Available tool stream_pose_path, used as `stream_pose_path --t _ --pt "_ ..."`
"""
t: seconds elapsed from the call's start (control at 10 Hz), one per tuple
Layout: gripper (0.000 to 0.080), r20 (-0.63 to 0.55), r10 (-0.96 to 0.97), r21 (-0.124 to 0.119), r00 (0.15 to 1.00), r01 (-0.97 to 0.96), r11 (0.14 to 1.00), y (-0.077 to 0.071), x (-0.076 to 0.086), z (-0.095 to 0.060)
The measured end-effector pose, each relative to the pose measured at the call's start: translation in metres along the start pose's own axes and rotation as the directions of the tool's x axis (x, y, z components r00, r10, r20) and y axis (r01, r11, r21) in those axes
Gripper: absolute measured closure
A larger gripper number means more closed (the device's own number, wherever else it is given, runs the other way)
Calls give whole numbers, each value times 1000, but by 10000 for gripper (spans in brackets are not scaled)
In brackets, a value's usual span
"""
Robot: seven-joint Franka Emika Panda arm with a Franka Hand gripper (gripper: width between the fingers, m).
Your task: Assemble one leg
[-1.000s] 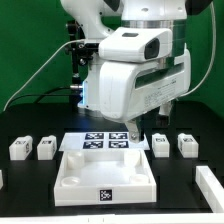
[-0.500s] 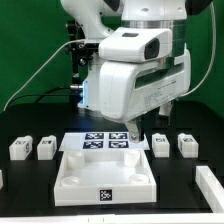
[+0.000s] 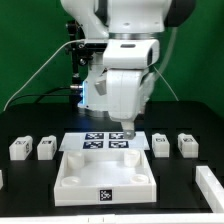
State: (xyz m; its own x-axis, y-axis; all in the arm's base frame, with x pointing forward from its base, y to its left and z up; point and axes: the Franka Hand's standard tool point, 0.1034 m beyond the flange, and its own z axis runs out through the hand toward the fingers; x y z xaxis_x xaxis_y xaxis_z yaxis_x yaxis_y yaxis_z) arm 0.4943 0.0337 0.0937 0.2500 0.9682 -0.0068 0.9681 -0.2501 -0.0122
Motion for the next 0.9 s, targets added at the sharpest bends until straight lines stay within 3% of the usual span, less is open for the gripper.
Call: stream_pose_path --t 0.1,0.3,0.5,0.8,0.9 --pt "150 -1 -105 4 994 105 994 3 -11 1" --pt "150 8 -271 4 963 271 963 3 -13 2" --pt "150 6 -276 -6 961 276 961 1 -16 5" --pt "150 -12 -282 -2 959 282 959 -65 -52 53" --pt "150 -18 -267 4 964 267 964 -70 -59 63"
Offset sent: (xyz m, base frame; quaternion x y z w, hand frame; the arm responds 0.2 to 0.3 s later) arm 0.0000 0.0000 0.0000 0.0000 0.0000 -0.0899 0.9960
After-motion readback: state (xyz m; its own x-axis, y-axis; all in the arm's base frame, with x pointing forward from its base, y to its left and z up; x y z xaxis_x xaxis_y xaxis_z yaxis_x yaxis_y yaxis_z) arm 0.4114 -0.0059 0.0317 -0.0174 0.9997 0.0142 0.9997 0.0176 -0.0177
